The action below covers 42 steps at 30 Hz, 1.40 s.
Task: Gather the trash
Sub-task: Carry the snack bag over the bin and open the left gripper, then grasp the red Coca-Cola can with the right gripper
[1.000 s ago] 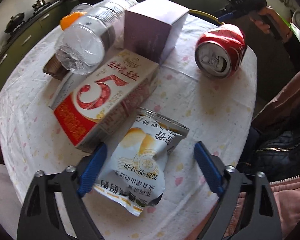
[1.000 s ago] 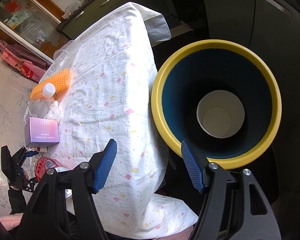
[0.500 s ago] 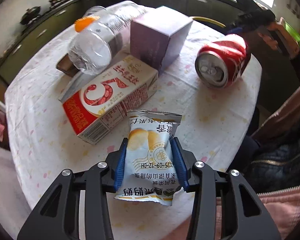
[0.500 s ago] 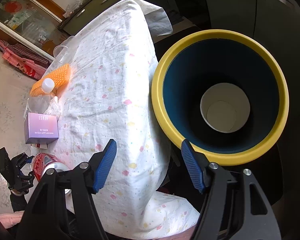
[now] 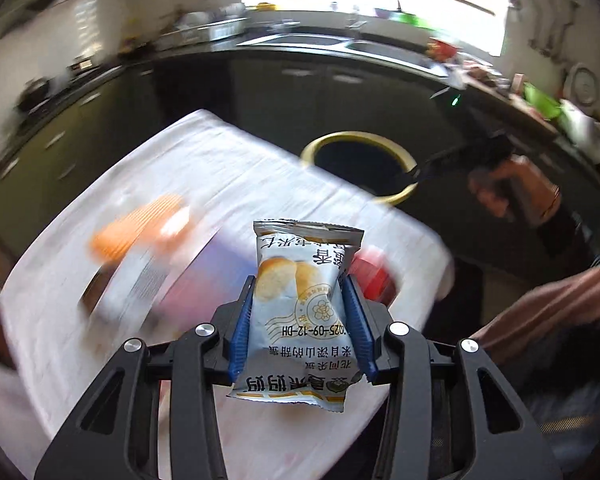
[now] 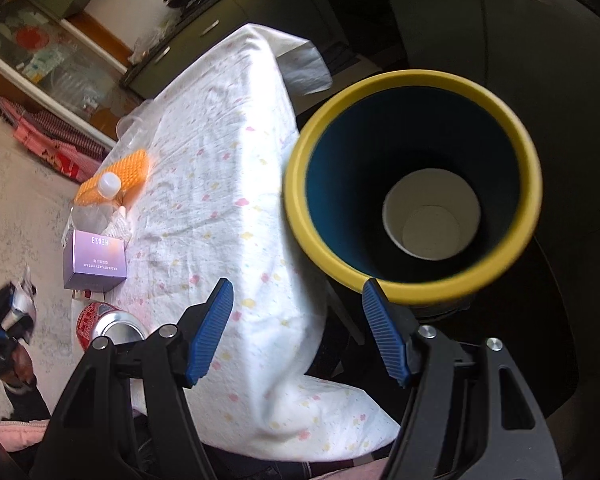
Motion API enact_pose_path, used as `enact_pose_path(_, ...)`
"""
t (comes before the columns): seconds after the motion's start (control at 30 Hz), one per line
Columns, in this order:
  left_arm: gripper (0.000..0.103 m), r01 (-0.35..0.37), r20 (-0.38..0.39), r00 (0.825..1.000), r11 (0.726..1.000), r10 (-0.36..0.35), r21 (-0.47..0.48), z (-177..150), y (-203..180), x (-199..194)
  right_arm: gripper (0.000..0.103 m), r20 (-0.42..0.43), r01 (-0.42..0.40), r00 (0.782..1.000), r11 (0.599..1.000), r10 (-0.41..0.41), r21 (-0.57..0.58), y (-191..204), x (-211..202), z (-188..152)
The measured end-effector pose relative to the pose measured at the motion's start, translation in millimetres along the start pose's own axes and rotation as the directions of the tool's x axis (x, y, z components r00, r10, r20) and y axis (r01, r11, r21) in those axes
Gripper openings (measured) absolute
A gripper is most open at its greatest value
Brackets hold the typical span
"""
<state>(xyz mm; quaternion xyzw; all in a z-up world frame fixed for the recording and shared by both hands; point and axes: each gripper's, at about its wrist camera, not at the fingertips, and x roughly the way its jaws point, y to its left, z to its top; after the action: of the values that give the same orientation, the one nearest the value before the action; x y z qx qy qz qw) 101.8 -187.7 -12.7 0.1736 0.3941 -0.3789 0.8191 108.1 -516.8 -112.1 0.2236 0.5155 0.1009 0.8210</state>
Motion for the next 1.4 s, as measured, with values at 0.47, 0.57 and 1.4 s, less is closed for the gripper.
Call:
enact_pose_path(0.47,0.044,0.235,-0.204,0.958,0.960,-0.202,0.150,191.5,-74.2,212.1,0.065,0.087,0.063,0.993,0.982,-0.079,0.176,-74.0,-47.0,-55.5)
enact_pose_path(0.57,0.054,0.212,-0.236,0.956,0.965,-0.172,0.155,204.7,-84.9,257.9,0.067,0.087,0.072,0.992,0.976,-0.092,0.203,-83.1,-50.6,-61.7)
enact_pose_path(1.4,0.096,0.033,0.222,0.975,0.981,0.010,-0.190,53.1,-15.3,-12.3,0.088,-0.049,-0.054,0.998,0.792,0.031,-0.608,89.3,-28.9,-37.2)
